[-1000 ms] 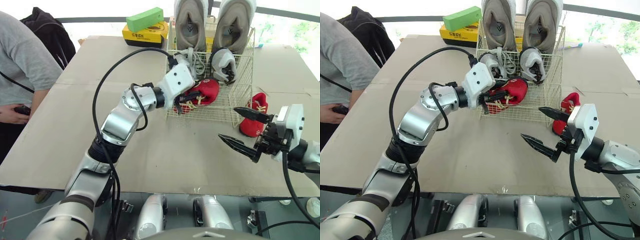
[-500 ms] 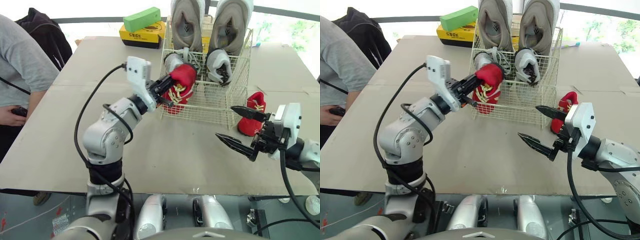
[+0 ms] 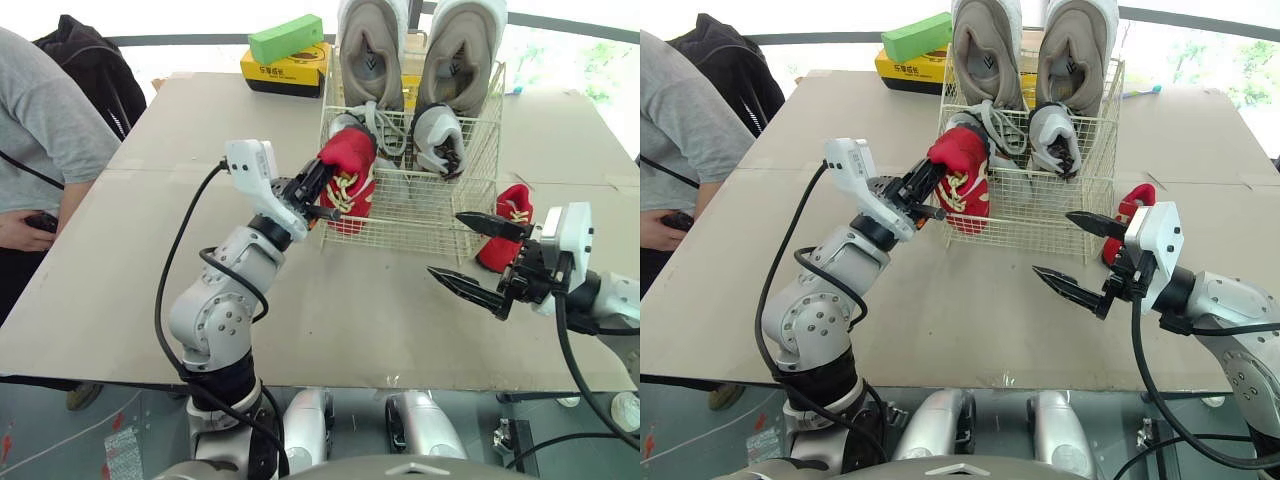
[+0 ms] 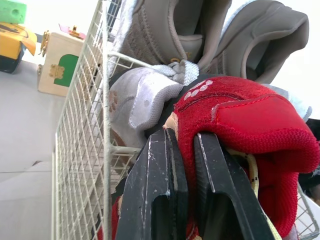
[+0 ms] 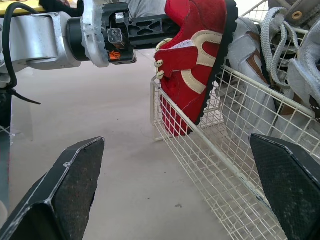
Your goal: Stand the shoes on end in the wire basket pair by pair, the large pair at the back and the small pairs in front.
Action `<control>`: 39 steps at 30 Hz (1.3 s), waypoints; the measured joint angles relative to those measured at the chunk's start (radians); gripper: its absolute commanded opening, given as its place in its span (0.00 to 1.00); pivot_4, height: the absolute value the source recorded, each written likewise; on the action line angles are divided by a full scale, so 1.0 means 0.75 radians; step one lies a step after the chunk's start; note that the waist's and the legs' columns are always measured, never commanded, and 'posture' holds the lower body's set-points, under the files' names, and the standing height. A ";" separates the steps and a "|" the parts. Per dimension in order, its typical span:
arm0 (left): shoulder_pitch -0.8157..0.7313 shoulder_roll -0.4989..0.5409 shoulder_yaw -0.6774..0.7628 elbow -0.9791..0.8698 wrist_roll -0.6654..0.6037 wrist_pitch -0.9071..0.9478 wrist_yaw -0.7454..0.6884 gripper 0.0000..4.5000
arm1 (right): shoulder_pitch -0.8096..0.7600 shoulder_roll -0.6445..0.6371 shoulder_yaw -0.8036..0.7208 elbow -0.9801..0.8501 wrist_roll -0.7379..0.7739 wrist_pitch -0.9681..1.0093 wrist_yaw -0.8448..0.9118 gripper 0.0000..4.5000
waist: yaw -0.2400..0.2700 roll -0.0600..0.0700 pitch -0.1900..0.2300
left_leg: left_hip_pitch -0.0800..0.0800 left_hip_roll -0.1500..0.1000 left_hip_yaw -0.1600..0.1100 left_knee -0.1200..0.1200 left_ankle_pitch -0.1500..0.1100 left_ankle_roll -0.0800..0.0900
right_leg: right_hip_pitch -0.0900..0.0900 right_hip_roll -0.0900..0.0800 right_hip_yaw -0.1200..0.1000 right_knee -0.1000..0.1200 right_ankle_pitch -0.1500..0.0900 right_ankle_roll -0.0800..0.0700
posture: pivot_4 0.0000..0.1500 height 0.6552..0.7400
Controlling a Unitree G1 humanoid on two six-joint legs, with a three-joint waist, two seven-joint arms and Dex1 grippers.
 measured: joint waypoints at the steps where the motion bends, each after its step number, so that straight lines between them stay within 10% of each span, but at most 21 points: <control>1: 0.001 0.011 -0.004 0.000 0.000 0.003 0.000 0.01 | 0.000 -0.001 0.000 0.000 0.000 0.000 0.000 1.00 | -0.001 0.000 0.000 | 0.000 0.000 0.000 0.000 0.000 0.000 | 0.000 0.000 0.000 0.000 0.000 0.000 | 1.00 1.00; 10: 0.096 0.094 -0.040 -0.010 -0.032 0.014 0.008 0.01 | 0.001 -0.002 0.000 0.000 0.001 0.007 0.000 1.00 | -0.004 0.002 -0.007 | 0.002 0.001 0.001 0.000 0.000 0.000 | 0.001 0.001 0.001 0.000 0.000 0.000 | 1.00 1.00; 17: 0.135 0.152 -0.039 -0.044 -0.150 0.087 -0.006 0.82 | 0.003 -0.003 0.000 0.003 0.002 0.024 0.002 1.00 | 0.005 0.003 -0.009 | 0.002 0.000 0.000 0.000 0.000 0.000 | 0.001 0.000 0.000 0.000 0.000 0.000 | 1.00 1.00; 28: 0.141 0.270 0.240 -0.059 -0.354 0.058 0.036 0.82 | -0.023 -0.056 -0.123 0.040 0.069 0.194 -0.201 1.00 | 0.012 0.003 -0.008 | 0.000 0.000 0.000 0.000 0.000 0.000 | 0.001 -0.002 0.000 -0.001 0.000 0.000 | 1.00 1.00; 33: 0.156 0.499 0.237 -0.128 -0.746 0.115 -0.254 0.82 | -0.103 -0.220 -0.309 0.164 0.180 0.489 -0.353 1.00 | 0.009 0.001 -0.007 | 0.001 -0.001 0.001 0.000 0.000 0.000 | 0.000 -0.004 -0.001 -0.001 0.000 -0.001 | 1.00 1.00; 39: 0.187 0.839 -0.013 -0.197 -0.649 0.097 -0.753 0.82 | -0.355 -0.339 -0.220 0.524 0.164 0.746 -0.407 1.00 | -0.001 0.002 -0.007 | 0.001 0.000 0.003 -0.002 0.000 0.000 | 0.000 -0.001 0.002 -0.002 -0.002 -0.005 | 1.00 1.00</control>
